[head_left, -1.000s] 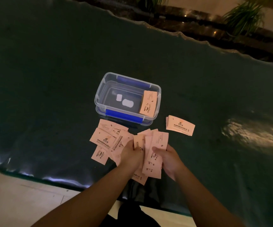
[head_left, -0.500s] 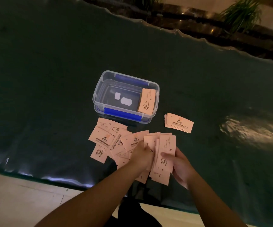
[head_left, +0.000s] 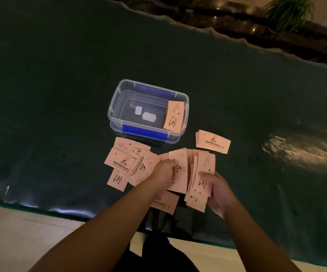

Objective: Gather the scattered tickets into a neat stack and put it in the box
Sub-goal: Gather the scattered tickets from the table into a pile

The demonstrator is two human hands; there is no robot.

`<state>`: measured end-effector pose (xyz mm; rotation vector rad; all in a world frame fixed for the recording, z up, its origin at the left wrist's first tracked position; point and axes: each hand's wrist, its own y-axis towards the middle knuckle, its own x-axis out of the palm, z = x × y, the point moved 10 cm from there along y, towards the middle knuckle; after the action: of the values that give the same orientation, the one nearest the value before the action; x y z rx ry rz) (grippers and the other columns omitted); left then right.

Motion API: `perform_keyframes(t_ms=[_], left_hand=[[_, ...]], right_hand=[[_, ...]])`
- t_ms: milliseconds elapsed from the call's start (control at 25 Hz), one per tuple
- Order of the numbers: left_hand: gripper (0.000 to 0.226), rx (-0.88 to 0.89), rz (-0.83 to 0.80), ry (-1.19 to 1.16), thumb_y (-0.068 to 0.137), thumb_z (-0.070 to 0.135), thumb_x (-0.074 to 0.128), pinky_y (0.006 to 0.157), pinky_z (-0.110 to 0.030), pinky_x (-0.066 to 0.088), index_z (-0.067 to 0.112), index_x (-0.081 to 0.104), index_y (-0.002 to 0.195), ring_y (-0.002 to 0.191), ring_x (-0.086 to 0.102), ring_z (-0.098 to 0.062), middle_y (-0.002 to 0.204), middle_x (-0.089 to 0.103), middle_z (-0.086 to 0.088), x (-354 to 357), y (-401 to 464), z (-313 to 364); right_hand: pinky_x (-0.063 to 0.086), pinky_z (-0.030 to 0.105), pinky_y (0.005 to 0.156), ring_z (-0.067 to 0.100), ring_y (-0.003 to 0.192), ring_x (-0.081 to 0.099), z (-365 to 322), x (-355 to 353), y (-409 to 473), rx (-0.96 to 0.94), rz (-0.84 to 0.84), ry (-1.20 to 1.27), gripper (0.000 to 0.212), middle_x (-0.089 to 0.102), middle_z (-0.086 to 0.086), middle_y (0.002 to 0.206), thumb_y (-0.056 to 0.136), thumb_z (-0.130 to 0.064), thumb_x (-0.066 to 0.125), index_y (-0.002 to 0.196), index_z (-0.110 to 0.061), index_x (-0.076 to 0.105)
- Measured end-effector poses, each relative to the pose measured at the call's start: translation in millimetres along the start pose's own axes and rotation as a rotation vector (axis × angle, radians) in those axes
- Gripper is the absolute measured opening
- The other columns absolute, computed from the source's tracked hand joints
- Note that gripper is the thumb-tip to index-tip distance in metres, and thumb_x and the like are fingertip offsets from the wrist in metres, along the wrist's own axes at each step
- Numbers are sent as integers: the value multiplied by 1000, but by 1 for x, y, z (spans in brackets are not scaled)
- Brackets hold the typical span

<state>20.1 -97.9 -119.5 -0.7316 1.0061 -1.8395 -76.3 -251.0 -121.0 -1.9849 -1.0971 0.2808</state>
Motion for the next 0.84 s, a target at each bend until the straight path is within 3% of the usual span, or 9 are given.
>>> perform_keyframes(t_ms=[80,200,320,440,520,600,640,720,840], left_hand=[[24,5,-34,9,104,38,47,98,-51,56,24,66,107,102,74,-31,110,75,-11,3,-1,3],[25,87,-63,257,107,39,44,96,-47,58,23,60,114,102,72,-27,114,71,-9,17,-4,11],[34,162,-17,392,109,43,39,65,-27,54,30,43,140,87,65,-13,106,61,5,28,-11,12],[47,224,18,442,110,40,39,56,-20,44,35,26,155,81,58,-7,131,58,2,37,-9,7],[51,279,-27,447,110,36,43,61,-20,46,35,25,157,87,57,-4,147,55,1,44,-7,5],[51,389,-40,463,108,34,49,75,-24,56,34,31,155,101,64,-6,145,58,3,35,-6,12],[52,449,6,524,106,33,53,88,-30,58,32,35,154,113,64,-10,144,59,3,22,-4,19],[58,546,199,808,99,32,64,109,-44,45,29,41,152,136,48,-20,150,51,1,-14,1,35],[82,507,410,1164,82,50,76,116,-57,33,30,37,152,144,35,-30,154,44,-1,-60,8,46]], right_hand=[[59,59,94,33,110,79,0,-2,-1,-6,6,-12,40,81,12,122,102,-7,59,138,-25,63],[60,56,93,32,109,80,2,8,2,-8,-22,-67,42,82,9,122,101,-6,58,139,-26,62],[61,53,87,34,106,79,8,6,4,9,49,23,35,84,8,115,106,-14,51,135,-28,63],[61,54,90,33,110,78,10,5,-1,-13,41,-14,29,82,6,121,108,-30,56,135,-31,66],[62,52,90,30,109,78,9,4,-7,-35,23,-111,32,81,3,123,103,-25,66,133,-33,67],[63,50,86,29,105,80,10,-4,-7,-29,40,-117,35,82,3,119,100,-13,69,131,-30,68],[62,51,86,30,105,80,9,-9,-7,-20,55,-112,36,82,5,119,100,-9,68,131,-28,68],[60,53,90,33,111,76,4,-17,-6,-16,81,-127,39,81,7,122,100,-5,68,133,-26,67],[57,48,90,26,114,72,-11,-14,-1,-44,52,-223,41,78,0,123,99,-5,68,132,-30,66]])
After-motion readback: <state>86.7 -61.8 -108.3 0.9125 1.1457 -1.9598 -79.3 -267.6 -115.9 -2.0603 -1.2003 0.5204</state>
